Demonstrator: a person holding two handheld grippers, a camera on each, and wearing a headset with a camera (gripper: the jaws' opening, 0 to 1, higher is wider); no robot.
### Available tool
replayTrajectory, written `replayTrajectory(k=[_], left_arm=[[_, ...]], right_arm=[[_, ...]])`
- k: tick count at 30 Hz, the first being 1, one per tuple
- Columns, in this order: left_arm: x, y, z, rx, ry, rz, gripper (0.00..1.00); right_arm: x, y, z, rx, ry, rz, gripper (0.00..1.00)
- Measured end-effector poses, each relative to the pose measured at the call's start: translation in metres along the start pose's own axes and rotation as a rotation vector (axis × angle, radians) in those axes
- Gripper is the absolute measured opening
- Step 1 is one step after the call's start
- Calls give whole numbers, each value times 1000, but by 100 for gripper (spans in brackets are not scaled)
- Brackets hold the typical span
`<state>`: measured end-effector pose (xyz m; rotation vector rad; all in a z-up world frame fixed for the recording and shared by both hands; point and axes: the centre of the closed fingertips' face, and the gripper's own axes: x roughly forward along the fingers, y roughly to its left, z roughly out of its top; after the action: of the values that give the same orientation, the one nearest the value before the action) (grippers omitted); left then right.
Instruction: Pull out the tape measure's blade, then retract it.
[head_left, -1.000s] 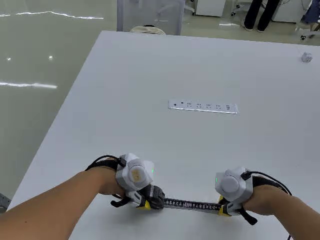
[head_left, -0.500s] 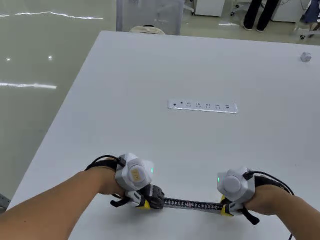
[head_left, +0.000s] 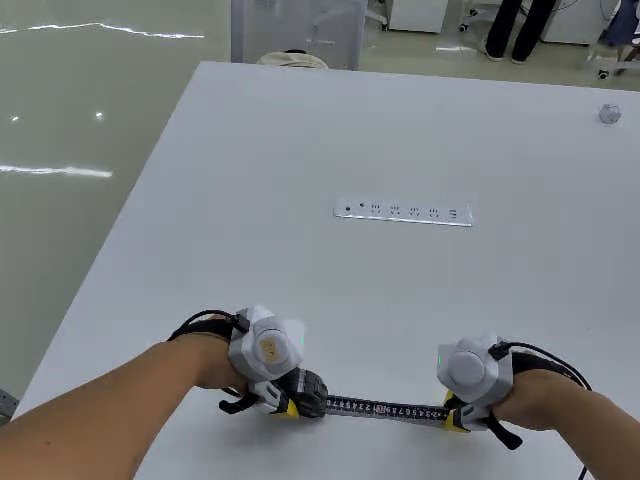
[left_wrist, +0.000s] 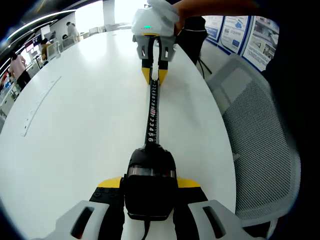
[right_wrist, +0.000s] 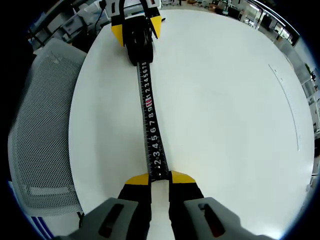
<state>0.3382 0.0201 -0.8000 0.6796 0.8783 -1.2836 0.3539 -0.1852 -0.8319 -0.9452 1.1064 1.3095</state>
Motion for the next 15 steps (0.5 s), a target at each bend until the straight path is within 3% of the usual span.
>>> replayTrajectory(k=[15], left_arm=[[0,0,0,0,5,0,34]], right_arm=[[-2,-1,-7,4,5,-5,11]])
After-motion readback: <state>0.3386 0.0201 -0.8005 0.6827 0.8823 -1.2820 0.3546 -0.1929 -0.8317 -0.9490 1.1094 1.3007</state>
